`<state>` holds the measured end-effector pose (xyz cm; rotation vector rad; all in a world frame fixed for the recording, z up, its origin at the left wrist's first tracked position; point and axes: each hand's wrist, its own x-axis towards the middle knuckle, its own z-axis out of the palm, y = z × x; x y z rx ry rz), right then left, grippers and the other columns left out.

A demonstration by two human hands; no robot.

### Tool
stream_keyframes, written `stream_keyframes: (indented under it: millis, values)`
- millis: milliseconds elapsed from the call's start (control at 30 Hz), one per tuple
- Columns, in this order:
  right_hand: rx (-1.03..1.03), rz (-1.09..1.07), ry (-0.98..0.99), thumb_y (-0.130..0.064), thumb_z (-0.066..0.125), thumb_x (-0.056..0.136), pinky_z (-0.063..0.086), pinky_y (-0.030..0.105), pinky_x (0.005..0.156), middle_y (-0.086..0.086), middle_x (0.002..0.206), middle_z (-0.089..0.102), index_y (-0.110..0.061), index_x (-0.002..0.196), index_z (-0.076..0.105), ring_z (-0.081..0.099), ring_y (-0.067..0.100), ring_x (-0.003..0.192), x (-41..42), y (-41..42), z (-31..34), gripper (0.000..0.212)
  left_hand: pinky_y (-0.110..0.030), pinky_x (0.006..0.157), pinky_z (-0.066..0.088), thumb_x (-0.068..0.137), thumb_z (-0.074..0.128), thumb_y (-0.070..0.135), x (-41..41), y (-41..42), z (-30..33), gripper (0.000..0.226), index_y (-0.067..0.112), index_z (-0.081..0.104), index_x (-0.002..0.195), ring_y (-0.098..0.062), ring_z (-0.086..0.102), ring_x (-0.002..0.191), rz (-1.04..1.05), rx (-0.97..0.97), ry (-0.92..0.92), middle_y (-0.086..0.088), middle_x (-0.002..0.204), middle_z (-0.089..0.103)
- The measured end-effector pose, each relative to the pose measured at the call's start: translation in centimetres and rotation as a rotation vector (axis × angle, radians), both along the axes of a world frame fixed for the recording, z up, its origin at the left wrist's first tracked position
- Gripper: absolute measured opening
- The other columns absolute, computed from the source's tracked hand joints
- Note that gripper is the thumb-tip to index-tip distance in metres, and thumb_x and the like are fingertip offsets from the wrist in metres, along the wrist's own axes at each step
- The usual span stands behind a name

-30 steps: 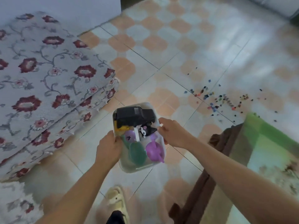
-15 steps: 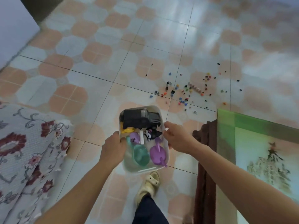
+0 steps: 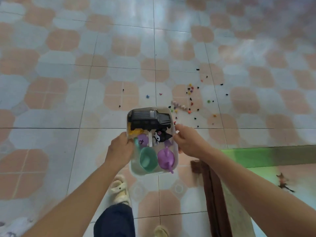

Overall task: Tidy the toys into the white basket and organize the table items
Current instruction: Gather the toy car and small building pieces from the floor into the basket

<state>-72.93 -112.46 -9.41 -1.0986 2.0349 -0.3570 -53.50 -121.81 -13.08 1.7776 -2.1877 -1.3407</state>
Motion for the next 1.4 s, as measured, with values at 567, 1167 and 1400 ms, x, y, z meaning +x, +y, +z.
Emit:
stream_keyframes:
  millis: [567,1167,1400]
  values:
    - [0.028,-0.405,-0.116,-0.011,0.038,0.090,0.057,0.051,0.065,0.015,0.087,0.066,-0.002,0.092,0.059,0.066,0.034,0.075,-17.4,-20.8,-16.7,0.022,-0.045,0.087,0.052,0.092,0.049,0.025,-21.5,-26.3,-15.1,0.026,0.011,0.059,0.111,-0.028,0.059,0.096,-0.156,0.245,-0.014,-0.010,0.108,0.063]
    - [-0.086,-0.674,-0.117,-0.002,0.045,0.085,0.058,0.053,0.056,0.025,0.083,0.069,0.008,0.090,0.062,0.071,0.036,0.063,-31.5,-38.1,-50.2,0.021,-0.044,0.085,0.055,0.094,0.052,0.028,-37.8,-45.0,-46.2,0.029,0.010,0.053,0.116,-0.030,0.063,0.097,-0.231,0.250,0.141,-0.014,0.112,0.062]
    - [-0.166,-0.738,-0.087,0.000,0.044,0.088,0.059,0.053,0.060,0.029,0.091,0.068,0.012,0.096,0.060,0.070,0.040,0.070,-37.2,-42.5,-55.9,0.021,-0.042,0.084,0.053,0.098,0.044,0.030,-43.8,-48.6,-52.4,0.028,0.010,0.059,0.109,-0.028,0.060,0.096,-0.286,0.145,0.204,-0.012,0.104,0.063]
